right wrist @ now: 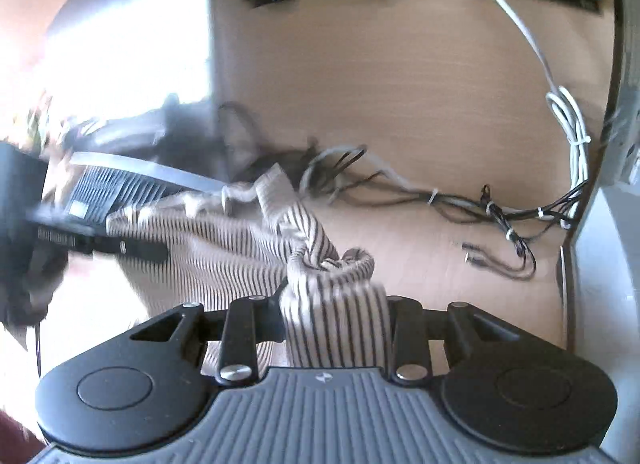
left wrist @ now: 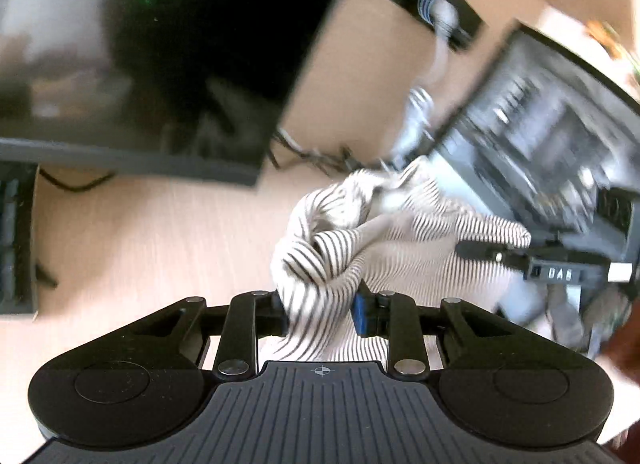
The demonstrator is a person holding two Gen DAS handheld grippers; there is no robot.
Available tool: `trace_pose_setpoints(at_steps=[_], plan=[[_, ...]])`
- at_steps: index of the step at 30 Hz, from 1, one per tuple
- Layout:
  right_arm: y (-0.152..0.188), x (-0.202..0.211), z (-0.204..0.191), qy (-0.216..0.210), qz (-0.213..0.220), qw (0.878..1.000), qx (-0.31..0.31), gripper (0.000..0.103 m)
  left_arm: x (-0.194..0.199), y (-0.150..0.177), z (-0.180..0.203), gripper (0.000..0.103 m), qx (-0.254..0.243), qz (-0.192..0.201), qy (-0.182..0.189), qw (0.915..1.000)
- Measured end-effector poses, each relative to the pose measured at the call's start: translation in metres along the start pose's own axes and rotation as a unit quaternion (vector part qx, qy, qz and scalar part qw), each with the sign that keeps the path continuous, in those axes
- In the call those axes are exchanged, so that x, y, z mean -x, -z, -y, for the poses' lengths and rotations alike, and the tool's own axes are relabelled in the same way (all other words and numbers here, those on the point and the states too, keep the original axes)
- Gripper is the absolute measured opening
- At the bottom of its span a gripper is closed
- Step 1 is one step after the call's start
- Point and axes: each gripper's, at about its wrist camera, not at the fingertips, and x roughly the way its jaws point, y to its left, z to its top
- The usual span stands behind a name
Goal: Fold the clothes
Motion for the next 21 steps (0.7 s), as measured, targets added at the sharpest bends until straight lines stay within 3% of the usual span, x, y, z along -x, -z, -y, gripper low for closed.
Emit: trace_pose_setpoints(at_steps=[3,9,12,14,17,19,21], plan=[[0.027,0.02,-0.033,0.014,-0.025,0.997,0.067,0.031,0.018,0.025,0.008,0.038,-0.021,-0.031,-0.006,0.9993],[0.093,0.03,-0.076,0.07,-0.088,0.986,0.124,0.032,0.043,0.067,0.01,0.049,-0.023,-0.088,-0.015,0.9957],[0.118,0.037,-0.091,0.091,-0.105,0.982,0.126,0.034,0.051,0.08,0.004,0.063,-0.011,-0.107,-0.004,0.9942],[0.132,0.042,-0.092,0.091,-0.125,0.982,0.105,0.04,0.061,0.084,-0.004,0.071,0.005,-0.112,0.009,0.9936],[0.144,0.064,-0.077,0.097,-0.142,0.985,0.035,0.04,0.076,0.083,-0.015,0.077,0.033,-0.1,0.024,0.9942],[0.146,0.084,-0.064,0.104,-0.132,0.985,-0.024,0.042,0.081,0.079,-0.02,0.079,0.051,-0.084,0.02,0.9949],[0.143,0.093,-0.048,0.098,-0.109,0.985,-0.094,0.051,0.08,0.079,-0.026,0.08,0.08,-0.07,0.023,0.994]])
